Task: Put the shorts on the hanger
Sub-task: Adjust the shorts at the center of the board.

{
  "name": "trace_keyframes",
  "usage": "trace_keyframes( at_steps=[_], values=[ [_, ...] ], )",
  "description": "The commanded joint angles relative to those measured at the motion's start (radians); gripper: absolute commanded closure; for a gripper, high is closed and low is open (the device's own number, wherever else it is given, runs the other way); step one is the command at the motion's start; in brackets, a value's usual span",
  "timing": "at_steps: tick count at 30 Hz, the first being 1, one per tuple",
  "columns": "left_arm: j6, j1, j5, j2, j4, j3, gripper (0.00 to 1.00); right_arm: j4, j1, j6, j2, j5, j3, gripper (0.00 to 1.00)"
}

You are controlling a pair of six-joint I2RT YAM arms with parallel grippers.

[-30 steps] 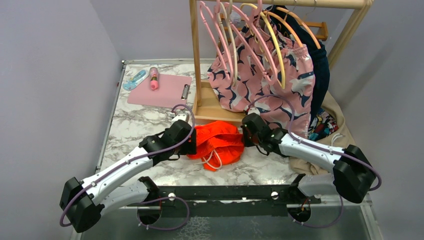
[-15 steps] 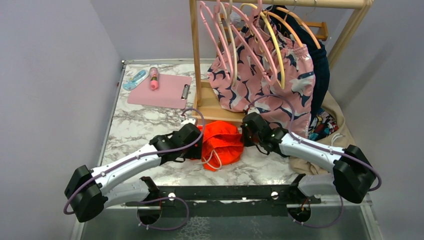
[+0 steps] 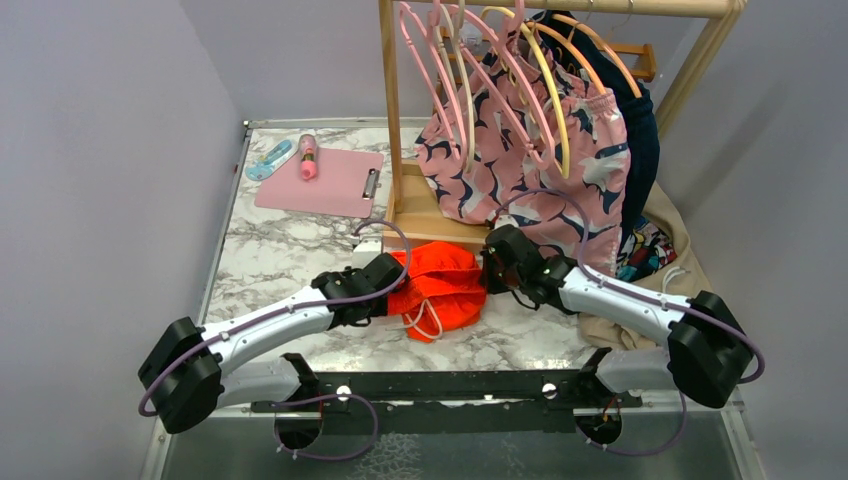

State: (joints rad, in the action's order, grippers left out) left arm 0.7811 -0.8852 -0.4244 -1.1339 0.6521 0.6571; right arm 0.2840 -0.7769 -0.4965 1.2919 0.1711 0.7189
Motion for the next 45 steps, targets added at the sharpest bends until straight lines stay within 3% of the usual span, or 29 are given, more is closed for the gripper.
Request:
trace_keyframes(
  at_steps=[1,6,14,20,25,30,34,37,41,43,45],
  values=[
    [0.035,-0.002,-0.108,-0.009,0.000,0.013,0.68,-0.008,0.005,0.015,-0.037,-0.028,0.006,0.99],
    [0.002,0.000,-0.129,0.024,0.004,0.031,1.00,0.011,0.005,0.052,-0.075,-0.108,0.017,0.99],
    [-0.100,0.000,-0.196,0.276,0.096,0.178,1.00,0.072,-0.006,0.249,-0.199,-0.254,0.065,0.99],
    [-0.227,-0.001,-0.205,0.451,0.107,0.336,1.00,0.198,-0.105,0.308,-0.210,-0.014,0.198,0.99],
    [-0.325,-0.001,-0.157,0.459,0.142,0.481,1.00,0.257,-0.193,0.360,-0.213,0.184,0.307,0.99],
    [-0.403,-0.001,-0.134,0.454,0.175,0.619,1.00,0.280,-0.248,0.440,-0.261,0.249,0.414,0.99],
    [-0.495,-0.001,-0.121,0.448,0.170,0.792,1.00,0.303,-0.249,0.503,-0.290,0.184,0.568,0.99],
    [-0.569,0.000,-0.120,0.421,0.123,0.946,1.00,0.279,-0.249,0.516,-0.289,0.001,0.749,0.99],
    [-0.622,0.000,-0.006,0.413,-0.021,1.042,1.00,0.306,-0.248,0.518,-0.210,-0.220,1.032,0.99],
    [-0.622,0.000,0.039,0.406,-0.044,1.055,1.00,0.312,-0.249,0.518,-0.194,-0.233,1.075,0.99],
    [-0.616,0.000,0.043,0.415,-0.043,1.023,1.00,0.278,-0.249,0.521,-0.220,-0.182,1.004,0.99]
  ],
)
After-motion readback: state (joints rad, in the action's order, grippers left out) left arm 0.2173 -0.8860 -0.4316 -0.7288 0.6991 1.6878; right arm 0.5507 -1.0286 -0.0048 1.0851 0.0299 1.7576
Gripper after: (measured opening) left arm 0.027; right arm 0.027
